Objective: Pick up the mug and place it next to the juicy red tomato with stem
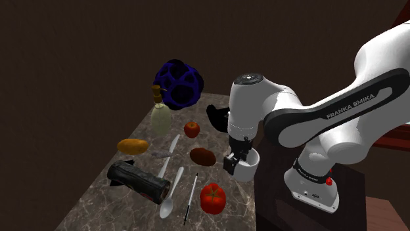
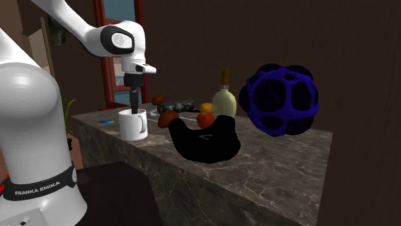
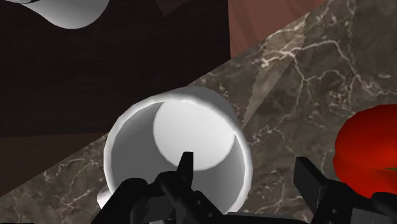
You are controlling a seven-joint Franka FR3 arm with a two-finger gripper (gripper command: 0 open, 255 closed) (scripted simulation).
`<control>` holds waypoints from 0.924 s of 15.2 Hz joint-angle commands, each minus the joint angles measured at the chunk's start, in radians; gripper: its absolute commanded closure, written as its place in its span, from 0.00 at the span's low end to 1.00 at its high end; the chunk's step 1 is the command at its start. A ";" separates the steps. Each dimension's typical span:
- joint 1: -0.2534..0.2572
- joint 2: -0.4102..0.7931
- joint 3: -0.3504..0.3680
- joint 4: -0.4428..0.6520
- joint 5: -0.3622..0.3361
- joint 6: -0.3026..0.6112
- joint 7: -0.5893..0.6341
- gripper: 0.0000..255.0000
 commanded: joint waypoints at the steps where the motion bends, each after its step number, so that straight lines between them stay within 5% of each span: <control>1: 0.000 0.000 0.000 0.000 0.000 0.000 0.000 0.00; 3: 0.000 0.000 0.000 0.000 0.000 0.000 0.000 0.00; 7: -0.006 -0.068 -0.042 0.087 -0.030 -0.155 0.002 0.00; 14: -0.006 -0.068 -0.042 0.087 -0.030 -0.155 0.002 0.00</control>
